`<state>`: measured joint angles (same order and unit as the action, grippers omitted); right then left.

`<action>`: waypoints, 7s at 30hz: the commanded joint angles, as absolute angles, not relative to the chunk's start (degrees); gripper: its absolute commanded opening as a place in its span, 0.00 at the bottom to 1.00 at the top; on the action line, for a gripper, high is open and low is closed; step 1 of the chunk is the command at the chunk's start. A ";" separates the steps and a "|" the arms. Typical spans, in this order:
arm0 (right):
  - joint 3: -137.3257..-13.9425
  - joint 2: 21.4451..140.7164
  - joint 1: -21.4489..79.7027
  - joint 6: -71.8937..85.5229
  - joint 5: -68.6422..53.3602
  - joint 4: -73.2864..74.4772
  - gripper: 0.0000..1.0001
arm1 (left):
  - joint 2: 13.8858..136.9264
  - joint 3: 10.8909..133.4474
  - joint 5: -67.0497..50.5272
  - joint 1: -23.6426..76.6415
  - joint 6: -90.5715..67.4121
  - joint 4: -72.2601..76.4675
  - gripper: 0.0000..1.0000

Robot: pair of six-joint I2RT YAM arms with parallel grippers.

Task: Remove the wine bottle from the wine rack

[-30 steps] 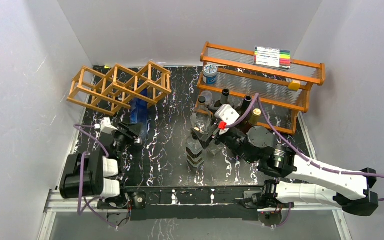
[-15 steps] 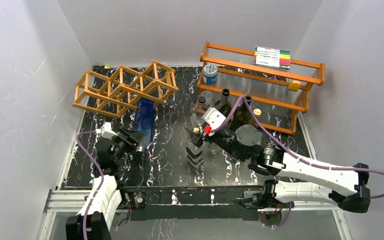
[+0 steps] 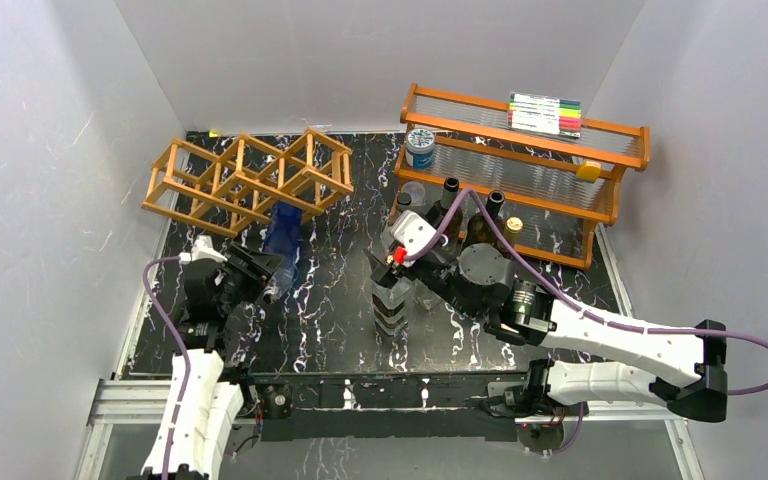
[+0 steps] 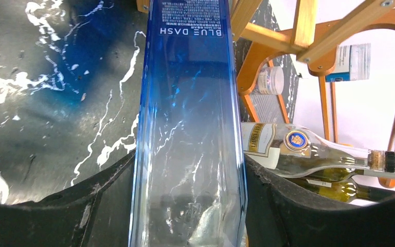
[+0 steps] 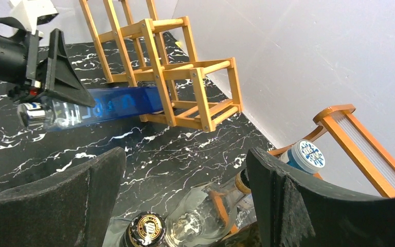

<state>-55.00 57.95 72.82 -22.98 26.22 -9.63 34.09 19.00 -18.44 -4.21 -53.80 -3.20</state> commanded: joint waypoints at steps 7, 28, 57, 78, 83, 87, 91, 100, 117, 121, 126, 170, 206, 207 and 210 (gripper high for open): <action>-58.68 56.89 72.33 -23.63 24.21 -14.51 0.98 | 23.67 29.51 -17.49 -4.20 -51.36 -27.67 0.00; -66.71 65.27 72.33 -22.28 16.87 -9.92 0.98 | 30.25 54.40 -5.51 -4.16 -52.90 -52.78 0.00; -78.94 84.57 74.43 -19.89 -10.70 -5.71 0.98 | 42.02 68.33 -18.11 -4.21 -66.62 -68.86 0.00; -75.06 97.78 79.11 -19.29 3.19 -20.58 0.98 | 40.52 68.90 -18.37 -4.14 -72.84 -65.71 0.00; -74.77 99.48 79.40 -20.75 6.26 -22.76 0.90 | 40.28 68.33 -18.87 -4.14 -72.69 -65.68 0.00; -74.75 101.66 79.83 -21.52 9.35 -24.20 0.88 | 40.25 68.13 -18.91 -4.13 -72.73 -65.22 0.00; -74.02 101.90 80.39 -21.27 12.72 -27.32 0.88 | 40.02 67.59 -18.78 -4.13 -72.80 -65.18 0.00; -72.49 102.62 81.35 -21.35 16.54 -31.62 0.73 | 38.46 65.66 -18.65 -4.20 -74.02 -64.65 0.09; -68.62 96.49 81.40 -14.35 14.30 -29.49 0.00 | 36.42 66.42 -13.84 -4.19 -70.06 -63.71 0.98; -68.73 94.62 81.39 -10.72 15.37 -25.26 0.00 | 37.40 70.08 -8.02 -4.15 -65.58 -65.71 0.98; -72.18 93.28 80.55 -5.03 16.76 -15.74 0.00 | 39.20 76.72 1.15 -4.19 -57.76 -68.06 0.98; -101.12 92.24 76.69 -4.37 23.52 15.15 0.98 | 44.71 91.56 12.35 11.31 -19.30 -42.27 0.98; -102.08 57.99 31.60 3.60 24.13 33.02 0.98 | 52.81 94.64 11.94 19.36 -4.72 -17.44 0.98; -101.08 57.42 31.61 3.55 24.20 32.11 0.98 | 52.77 94.53 11.93 19.34 -4.76 -17.63 0.98; -95.49 53.72 31.57 1.48 22.39 27.30 0.98 | 52.15 94.19 12.83 19.34 -4.66 -17.91 0.98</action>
